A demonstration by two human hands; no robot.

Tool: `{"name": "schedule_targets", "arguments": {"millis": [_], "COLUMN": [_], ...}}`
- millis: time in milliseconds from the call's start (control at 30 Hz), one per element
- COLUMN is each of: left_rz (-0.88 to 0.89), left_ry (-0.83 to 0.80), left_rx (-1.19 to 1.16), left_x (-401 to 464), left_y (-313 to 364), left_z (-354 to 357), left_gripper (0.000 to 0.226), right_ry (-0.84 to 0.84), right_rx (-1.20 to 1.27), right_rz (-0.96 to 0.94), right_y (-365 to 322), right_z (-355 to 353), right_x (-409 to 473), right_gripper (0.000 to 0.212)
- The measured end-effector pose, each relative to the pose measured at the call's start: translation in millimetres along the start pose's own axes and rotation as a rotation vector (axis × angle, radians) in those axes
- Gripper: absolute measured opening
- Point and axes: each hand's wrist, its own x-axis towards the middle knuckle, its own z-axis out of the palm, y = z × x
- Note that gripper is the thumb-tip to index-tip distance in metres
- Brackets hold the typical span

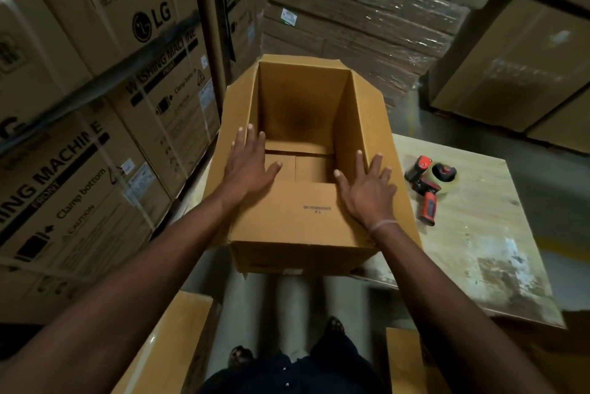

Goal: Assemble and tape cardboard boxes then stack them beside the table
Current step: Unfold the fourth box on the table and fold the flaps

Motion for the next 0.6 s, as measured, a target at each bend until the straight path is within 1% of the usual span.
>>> {"name": "schedule_targets", "arguments": {"millis": [100,167,233,333,433,500,600], "left_rz": [0.027,0.046,0.060,0.060,0.067,0.087,0.103], "left_ry": [0.031,0.051,0.054,0.051,0.054,0.036,0.034], "left_rx": [0.096,0.101,0.100,0.086,0.063,0.073,0.118], "left_x": [-16,-11,8,51,89,110,127], "left_y": [2,3,3,2,2,0,-7], "left_z": [9,8,2,-8,-16,-18,-15], "left_gripper": [0.084,0.081,0.081,0.083,0.082,0.081,0.084], "right_ry": [0.008,-0.029,-0.048,-0.072,-0.113,-0.154,-0.133], "right_rx": [-0.096,-0.082,-0.055,0.002,-0.030,-0.049,0.027], "right_rz": [-0.032,-0.027,-0.064,-0.177,-0.252,-0.227,-0.142], "right_y": [9,7,1,-17,-40,-55,-74], "right_z": [5,1,-5,-16,-26,-33,-48], "right_x": [-10,1,22,79,158,216,285], "right_gripper": [0.090,0.097,0.099,0.098,0.096,0.098,0.101]}}
